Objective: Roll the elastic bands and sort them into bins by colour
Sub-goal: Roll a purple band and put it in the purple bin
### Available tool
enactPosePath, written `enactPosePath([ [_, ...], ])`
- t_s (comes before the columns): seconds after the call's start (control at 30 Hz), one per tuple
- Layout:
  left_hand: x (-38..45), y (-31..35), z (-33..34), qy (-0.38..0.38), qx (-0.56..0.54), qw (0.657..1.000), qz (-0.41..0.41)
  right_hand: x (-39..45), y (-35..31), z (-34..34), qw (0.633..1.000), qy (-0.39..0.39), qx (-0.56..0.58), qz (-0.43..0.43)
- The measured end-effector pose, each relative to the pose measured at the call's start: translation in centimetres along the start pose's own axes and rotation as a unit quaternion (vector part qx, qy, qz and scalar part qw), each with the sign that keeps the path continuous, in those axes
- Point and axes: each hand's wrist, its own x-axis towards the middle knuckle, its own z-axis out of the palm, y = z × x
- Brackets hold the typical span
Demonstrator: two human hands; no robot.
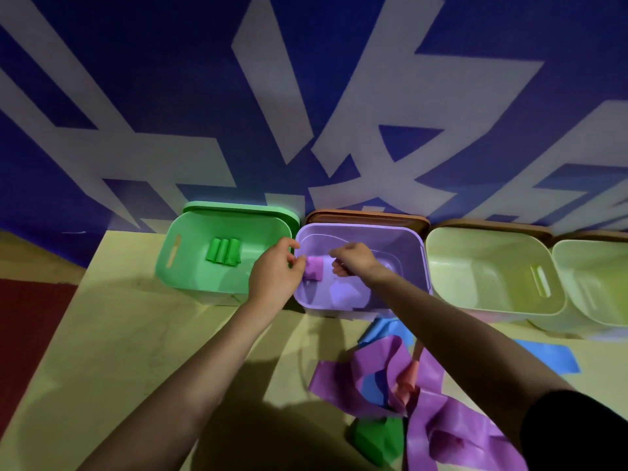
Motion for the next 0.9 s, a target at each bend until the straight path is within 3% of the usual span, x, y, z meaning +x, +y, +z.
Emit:
enactPosePath([
  [0.23, -2.1, 5.4, -3.3, -0.019, -0.108, 0.992, 0.054, -8.4, -4.0, -5.4, 0.974, 0.041, 0.178, -0.138],
  [0.4, -6.5, 9.1, -3.0, -0.095, -0.203, 0.974, 0.04, -14.9, -0.6, -9.4, 0.952, 0.088, 0.189, -0.223],
  [0.53, -9.6, 9.6, 0.0, -0.153, -0.162, 0.975, 0.025, -18.0, 3.8, -11.3, 0.96, 0.1, 0.149, -0.217],
  [0.73, -13.3, 10.7, 4.4, -0.136, -0.186, 0.972, -0.033, -20.5, 12.7, -14.9, 0.98, 0.081, 0.043, -0.179],
  [0.9, -15.8, 11.4, 8.5, -0.166, -0.159, 0.971, -0.063, -21.0, 18.5, -19.1, 0.99, 0.083, 0.006, -0.11],
])
